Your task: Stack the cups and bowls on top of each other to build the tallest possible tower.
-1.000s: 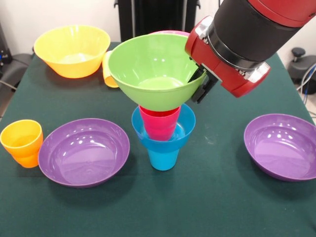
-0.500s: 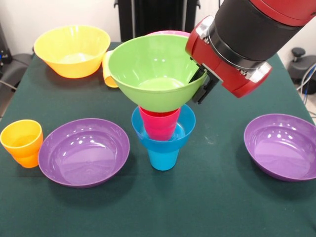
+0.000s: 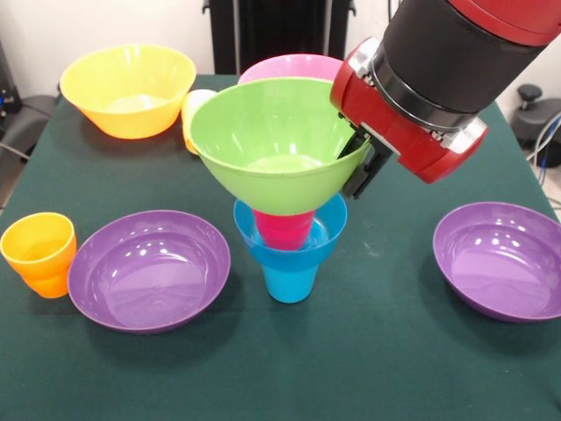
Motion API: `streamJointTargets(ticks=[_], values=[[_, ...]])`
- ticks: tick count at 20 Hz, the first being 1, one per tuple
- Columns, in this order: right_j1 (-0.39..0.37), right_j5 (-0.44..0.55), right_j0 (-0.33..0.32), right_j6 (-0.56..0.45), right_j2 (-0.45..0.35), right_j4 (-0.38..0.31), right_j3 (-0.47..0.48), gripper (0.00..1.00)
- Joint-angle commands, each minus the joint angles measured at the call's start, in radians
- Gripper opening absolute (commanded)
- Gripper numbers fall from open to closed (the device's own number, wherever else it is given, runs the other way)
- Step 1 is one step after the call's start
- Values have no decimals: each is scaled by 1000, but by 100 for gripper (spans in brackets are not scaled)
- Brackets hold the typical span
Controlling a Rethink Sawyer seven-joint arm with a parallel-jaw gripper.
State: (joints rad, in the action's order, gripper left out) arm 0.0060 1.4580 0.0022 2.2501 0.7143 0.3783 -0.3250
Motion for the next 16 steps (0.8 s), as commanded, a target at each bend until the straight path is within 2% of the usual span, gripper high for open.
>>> streamJointTargets(ticks=[1,10,16], values=[[-3,-68,-16,-336,-124,-84,-62,0],[-20,-94,-8,-330,-137,-95,-102,0],[-55,-109,7,-321,-156,-112,-179,0]])
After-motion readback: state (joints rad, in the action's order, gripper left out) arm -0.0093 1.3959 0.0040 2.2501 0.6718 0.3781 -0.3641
